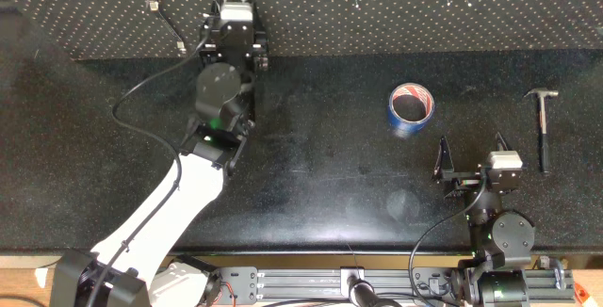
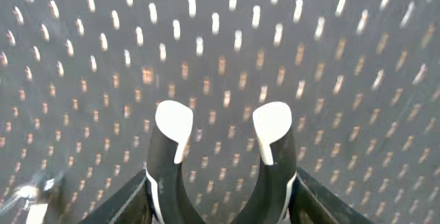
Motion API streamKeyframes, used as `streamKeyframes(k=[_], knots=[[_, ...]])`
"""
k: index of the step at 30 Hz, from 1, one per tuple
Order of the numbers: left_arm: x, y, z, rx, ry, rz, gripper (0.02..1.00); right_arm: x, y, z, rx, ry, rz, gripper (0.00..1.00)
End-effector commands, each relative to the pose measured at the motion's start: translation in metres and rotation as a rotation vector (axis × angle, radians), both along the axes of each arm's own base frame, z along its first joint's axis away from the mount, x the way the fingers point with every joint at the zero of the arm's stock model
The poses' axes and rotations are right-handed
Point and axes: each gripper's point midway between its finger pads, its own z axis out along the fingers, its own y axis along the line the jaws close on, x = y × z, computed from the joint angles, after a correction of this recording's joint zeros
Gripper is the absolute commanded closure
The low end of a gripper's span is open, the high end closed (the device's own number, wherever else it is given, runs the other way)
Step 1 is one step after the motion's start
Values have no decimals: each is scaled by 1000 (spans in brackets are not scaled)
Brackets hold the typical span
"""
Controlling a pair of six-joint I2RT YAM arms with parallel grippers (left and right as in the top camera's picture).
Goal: Place Tools Onto Pegboard
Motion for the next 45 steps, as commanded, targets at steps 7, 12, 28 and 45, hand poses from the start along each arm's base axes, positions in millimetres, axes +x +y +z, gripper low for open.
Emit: streamKeyframes(k=[7,12,28,45], knots=[[3,4,19,-205,-71,-21,989,0,-1,-2,-9,3,-8,25],[11,12,5,-218,-44,4,991,0,-1,-2,-9,3,-8,25],[26,7,-28,-261,12,2,989,0,-1,-2,-8,3,-7,25],[41,22,-52,-255,25,44,989,0,-1,-2,-9,3,-8,25]])
